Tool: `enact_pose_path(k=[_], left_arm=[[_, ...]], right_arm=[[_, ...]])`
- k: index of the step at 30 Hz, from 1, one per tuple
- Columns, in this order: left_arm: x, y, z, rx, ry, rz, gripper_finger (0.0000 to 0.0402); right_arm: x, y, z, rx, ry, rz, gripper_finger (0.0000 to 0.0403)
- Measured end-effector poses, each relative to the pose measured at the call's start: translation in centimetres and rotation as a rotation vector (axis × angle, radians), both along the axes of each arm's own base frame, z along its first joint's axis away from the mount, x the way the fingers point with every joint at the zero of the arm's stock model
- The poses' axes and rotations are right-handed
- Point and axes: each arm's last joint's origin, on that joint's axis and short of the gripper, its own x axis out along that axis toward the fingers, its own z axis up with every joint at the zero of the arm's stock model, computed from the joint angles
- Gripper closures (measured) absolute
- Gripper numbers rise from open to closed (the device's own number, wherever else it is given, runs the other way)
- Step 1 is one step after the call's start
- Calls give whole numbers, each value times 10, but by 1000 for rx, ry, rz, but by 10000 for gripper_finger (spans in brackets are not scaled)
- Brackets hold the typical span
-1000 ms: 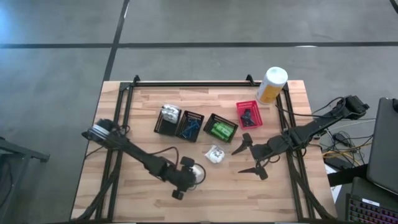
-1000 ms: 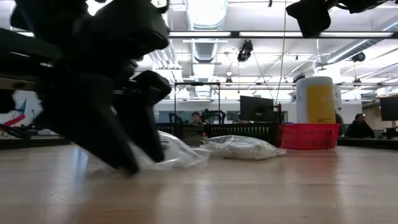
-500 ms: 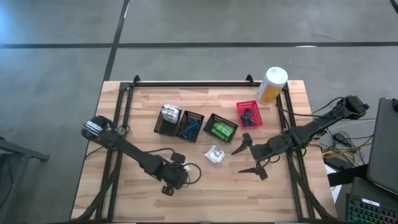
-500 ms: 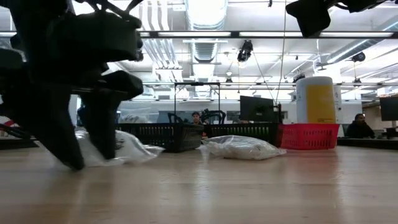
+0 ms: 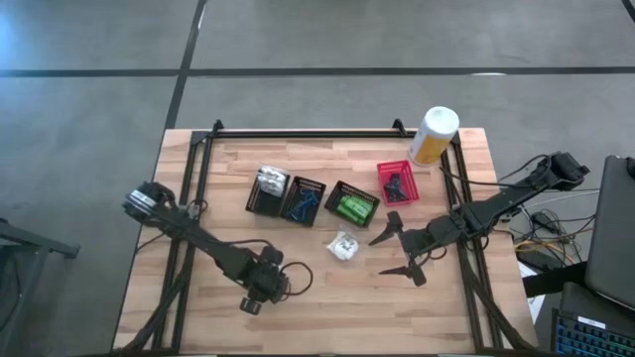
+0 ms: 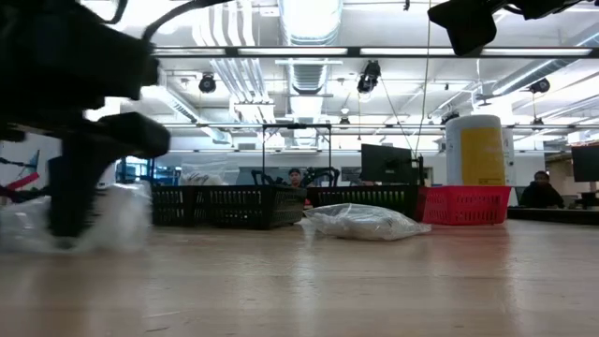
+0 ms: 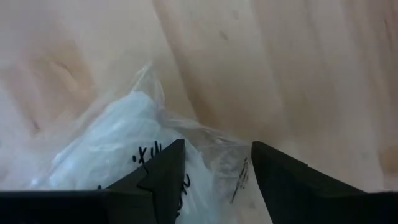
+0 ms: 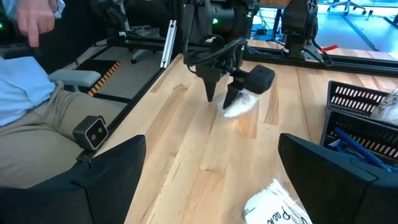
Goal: Pick & Place Travel size toiletries
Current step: Move the bottom vanity pack to the middle left of the table
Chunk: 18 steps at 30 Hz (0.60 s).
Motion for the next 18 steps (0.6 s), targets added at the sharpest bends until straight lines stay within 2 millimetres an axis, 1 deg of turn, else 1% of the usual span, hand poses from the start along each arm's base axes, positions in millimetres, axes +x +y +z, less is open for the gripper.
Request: enact_pose_path(k=[6,12,18], left_arm=[[-17,-1,10,-4,74,8,209],[-26,-5,33,-41,-1,10,209],[-33,1,57,-39,-114,8,209]], right_arm=[[0,0,0,-4,-1,1,39],[0,0,0,-3,-1,1,39],[0,0,0,-6,-3,2,39]])
